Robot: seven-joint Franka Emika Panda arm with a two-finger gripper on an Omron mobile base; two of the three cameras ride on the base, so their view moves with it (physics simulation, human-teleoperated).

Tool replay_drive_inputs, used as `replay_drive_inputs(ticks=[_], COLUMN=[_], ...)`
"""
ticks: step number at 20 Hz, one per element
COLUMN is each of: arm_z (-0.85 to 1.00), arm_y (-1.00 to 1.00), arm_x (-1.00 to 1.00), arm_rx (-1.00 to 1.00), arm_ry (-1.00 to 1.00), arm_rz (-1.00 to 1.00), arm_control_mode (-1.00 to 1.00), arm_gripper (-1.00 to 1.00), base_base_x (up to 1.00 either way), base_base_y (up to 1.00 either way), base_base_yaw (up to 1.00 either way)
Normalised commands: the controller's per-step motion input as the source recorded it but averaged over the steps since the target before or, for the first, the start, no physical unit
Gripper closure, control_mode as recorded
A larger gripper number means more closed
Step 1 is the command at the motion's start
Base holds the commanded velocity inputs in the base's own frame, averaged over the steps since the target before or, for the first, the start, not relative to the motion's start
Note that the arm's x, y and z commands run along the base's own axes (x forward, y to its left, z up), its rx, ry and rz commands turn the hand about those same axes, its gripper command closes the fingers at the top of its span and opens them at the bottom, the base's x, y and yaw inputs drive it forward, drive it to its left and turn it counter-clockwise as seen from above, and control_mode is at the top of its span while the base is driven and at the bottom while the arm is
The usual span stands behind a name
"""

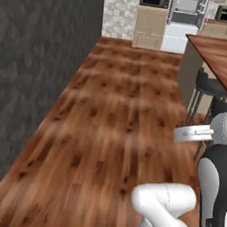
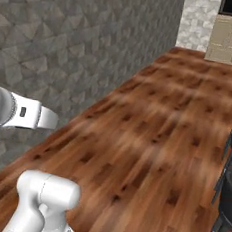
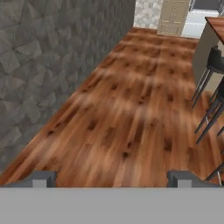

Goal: Gather the corn and mushroom from the fridge and place them on a tray on the dining counter. Then gather the chicken drumstick and fish from the fridge and place them on the other tray.

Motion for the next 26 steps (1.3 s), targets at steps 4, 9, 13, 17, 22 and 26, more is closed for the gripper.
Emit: replay_drive_inputs(ticks=[4,9,13,17,22,26], arm_z=[0.0,0.0,0.0,0.0,0.0,0.0], arm_y=[0.0,0.0,0.0,0.0,0.0,0.0], arm_x=[0.0,0.0,0.0,0.0,0.0,0.0], arm_rx=[0.0,0.0,0.0,0.0,0.0,0.0], arm_ry=[0.0,0.0,0.0,0.0,0.0,0.0], arm_rz=[0.0,0.0,0.0,0.0,0.0,0.0], arm_control_mode=[1.0,1.0,1.0,1.0,1.0,1.0], arm_gripper=[-1.0,-1.0,-1.0,-1.0,-1.0,-1.0], base_base_x=[1.0,1.0,1.0,1.0,1.0,1.0], base_base_y=[0.0,0.04,0.15,0.22,0.18,0.07], base_base_yaw=[-0.36,-0.22,-0.21,-0.19,-0.19,-0.18])
